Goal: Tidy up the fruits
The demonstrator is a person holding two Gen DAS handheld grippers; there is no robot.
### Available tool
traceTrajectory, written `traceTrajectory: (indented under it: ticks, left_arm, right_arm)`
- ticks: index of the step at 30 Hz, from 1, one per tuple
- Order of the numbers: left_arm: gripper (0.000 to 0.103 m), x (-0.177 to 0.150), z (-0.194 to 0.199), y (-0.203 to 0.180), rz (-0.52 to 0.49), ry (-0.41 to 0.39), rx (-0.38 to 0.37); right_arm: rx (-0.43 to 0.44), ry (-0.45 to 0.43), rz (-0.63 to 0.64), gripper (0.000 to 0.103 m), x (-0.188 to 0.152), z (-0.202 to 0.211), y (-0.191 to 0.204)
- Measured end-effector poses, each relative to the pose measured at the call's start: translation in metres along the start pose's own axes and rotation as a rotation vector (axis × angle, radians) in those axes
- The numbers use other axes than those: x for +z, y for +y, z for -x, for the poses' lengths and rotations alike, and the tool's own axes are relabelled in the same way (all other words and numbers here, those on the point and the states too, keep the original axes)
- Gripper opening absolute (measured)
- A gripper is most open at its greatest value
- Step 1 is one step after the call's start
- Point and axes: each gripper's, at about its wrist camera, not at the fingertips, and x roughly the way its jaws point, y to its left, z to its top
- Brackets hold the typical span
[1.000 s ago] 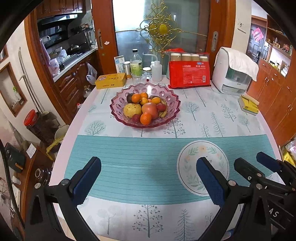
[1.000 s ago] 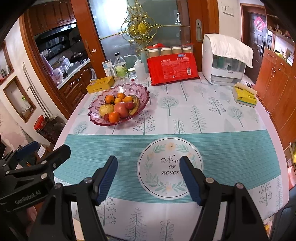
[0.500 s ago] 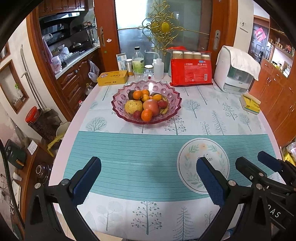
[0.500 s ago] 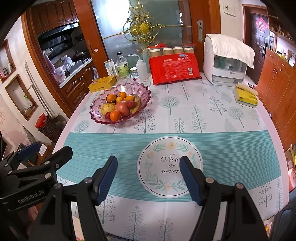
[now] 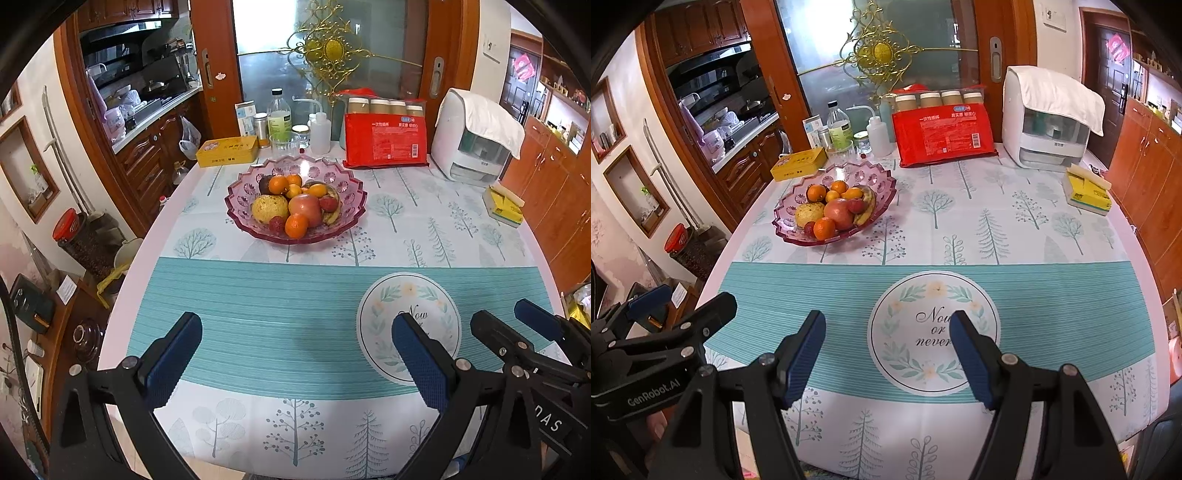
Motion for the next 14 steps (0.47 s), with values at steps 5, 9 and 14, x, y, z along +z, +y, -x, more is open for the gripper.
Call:
traceTrajectory:
  ticks: [5,9,14]
  left_arm:
    - [0.102,0.0036,-0.0054,-0.002,0.004,0.018,-0.001]
    - [0.102,0.0043,-0.0066,-0.0033,0.004,0.021,0.001]
    - [0.102,0.004,-0.0104,-0.0043,0.003,0.031,0.006]
  right_arm:
    - [0.0,0.003,-0.001,0.07,0.0004,-0.0011,0.0001]
    - [0.004,0.009,-0.003,0.07,0.0025,-0.0056,-0.0023]
    - [0.007,0.014,-0.004,0.07,0.0023,-0.0072,-0.0023]
